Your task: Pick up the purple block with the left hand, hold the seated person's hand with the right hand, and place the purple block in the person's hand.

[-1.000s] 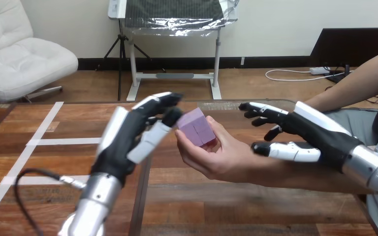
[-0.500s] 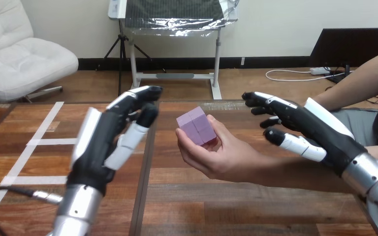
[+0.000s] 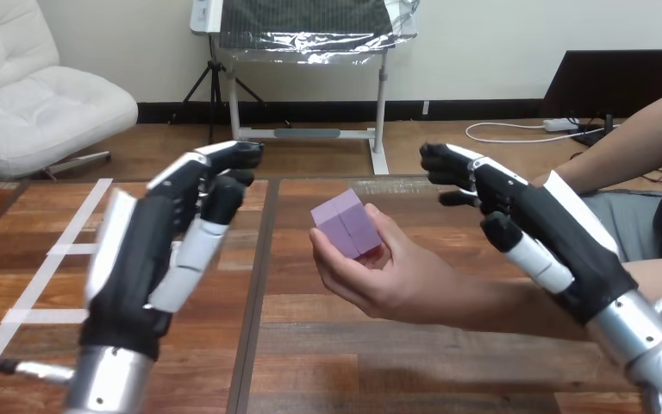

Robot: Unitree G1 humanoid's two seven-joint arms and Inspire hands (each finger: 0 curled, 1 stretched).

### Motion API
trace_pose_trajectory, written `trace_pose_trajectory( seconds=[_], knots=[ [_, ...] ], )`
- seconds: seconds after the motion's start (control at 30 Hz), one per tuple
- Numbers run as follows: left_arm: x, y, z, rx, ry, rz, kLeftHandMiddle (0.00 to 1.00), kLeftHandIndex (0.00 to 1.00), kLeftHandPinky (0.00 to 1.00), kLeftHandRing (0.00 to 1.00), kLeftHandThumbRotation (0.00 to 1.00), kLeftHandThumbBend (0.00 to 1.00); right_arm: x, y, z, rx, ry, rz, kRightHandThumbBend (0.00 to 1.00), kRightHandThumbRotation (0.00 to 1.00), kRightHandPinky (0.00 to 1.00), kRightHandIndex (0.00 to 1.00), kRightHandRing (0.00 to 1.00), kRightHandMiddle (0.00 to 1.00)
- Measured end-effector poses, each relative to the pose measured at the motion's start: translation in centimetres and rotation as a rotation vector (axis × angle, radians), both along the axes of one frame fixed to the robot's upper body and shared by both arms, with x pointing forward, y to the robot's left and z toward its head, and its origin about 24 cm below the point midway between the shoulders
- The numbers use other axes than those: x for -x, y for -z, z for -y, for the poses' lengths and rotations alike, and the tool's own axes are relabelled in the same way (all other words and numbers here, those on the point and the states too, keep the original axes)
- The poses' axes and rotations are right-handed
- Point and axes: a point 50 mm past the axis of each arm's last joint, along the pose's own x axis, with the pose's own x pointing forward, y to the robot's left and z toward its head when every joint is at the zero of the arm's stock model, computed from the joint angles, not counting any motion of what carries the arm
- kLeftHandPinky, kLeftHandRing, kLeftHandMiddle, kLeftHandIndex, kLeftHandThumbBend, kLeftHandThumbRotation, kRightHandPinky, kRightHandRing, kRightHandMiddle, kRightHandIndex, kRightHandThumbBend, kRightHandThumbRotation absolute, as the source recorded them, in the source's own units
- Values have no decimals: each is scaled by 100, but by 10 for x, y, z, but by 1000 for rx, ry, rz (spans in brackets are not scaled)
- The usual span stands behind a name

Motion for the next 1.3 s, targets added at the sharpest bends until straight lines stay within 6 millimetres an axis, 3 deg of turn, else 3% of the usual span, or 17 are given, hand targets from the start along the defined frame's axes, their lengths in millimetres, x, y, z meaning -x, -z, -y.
trace_pose_trajectory(
  seconds=[0.33, 0.77, 1.3],
  knots=[
    [19, -10, -3, 39, -9, 79, 72, 68, 54, 68, 100, 67, 19, -6, -12, -119, -8, 51, 100, 96, 83, 88, 87, 87],
    [41, -11, -8, 132, -17, 111, 69, 66, 51, 67, 90, 59, 46, -7, -26, -317, 2, 71, 99, 87, 87, 88, 87, 87],
    [51, -3, -6, 234, -35, 82, 71, 67, 58, 71, 93, 56, 62, 3, -35, -456, -28, 20, 94, 84, 82, 88, 87, 87]
  ],
)
